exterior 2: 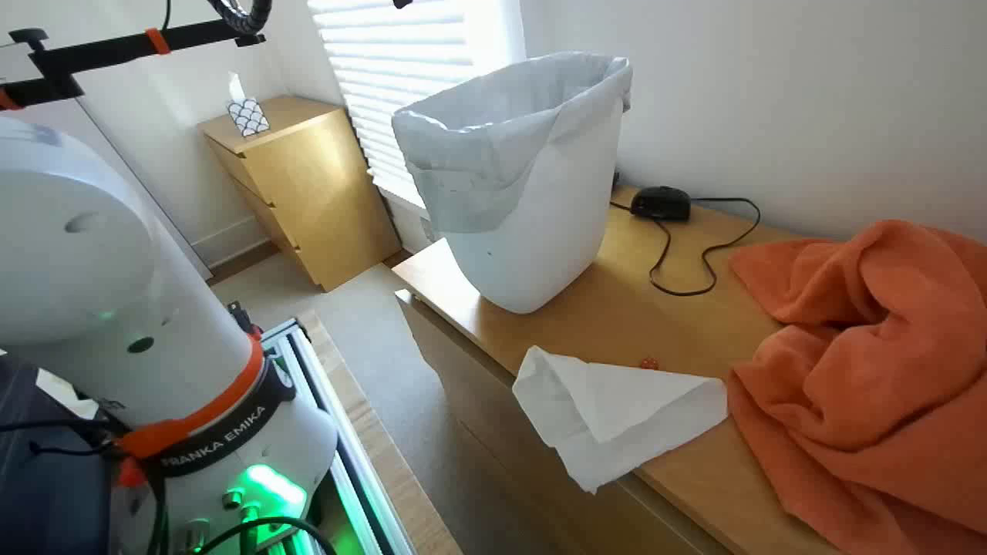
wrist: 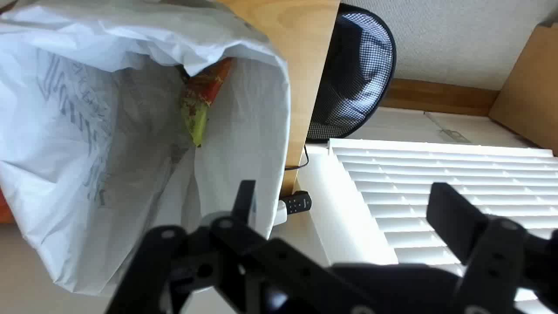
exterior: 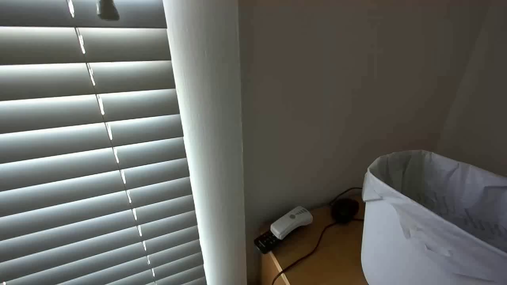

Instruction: Put the white napkin in the bin

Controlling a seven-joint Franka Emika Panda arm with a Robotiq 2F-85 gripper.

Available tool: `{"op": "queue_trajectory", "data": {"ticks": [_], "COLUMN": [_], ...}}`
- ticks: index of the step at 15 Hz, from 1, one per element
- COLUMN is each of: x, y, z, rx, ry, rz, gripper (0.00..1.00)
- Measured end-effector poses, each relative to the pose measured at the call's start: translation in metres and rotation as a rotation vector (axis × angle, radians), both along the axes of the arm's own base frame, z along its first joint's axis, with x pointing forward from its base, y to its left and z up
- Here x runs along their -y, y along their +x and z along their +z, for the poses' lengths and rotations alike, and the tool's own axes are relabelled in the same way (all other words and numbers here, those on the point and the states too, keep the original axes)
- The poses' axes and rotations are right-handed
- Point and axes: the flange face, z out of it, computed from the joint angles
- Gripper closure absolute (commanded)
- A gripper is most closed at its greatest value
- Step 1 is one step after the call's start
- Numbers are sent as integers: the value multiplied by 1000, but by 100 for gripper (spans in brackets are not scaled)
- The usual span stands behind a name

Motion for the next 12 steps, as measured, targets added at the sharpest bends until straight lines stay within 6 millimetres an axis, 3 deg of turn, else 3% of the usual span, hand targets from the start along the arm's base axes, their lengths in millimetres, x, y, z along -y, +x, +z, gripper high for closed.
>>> {"op": "queue_trajectory", "data": {"ticks": [9, 12], "x": [0, 13], "y": [0, 5], "z": [1, 0], "rx": [2, 3], "ry": [0, -7], "rz": [-1, -58], "gripper": [0, 0]}}
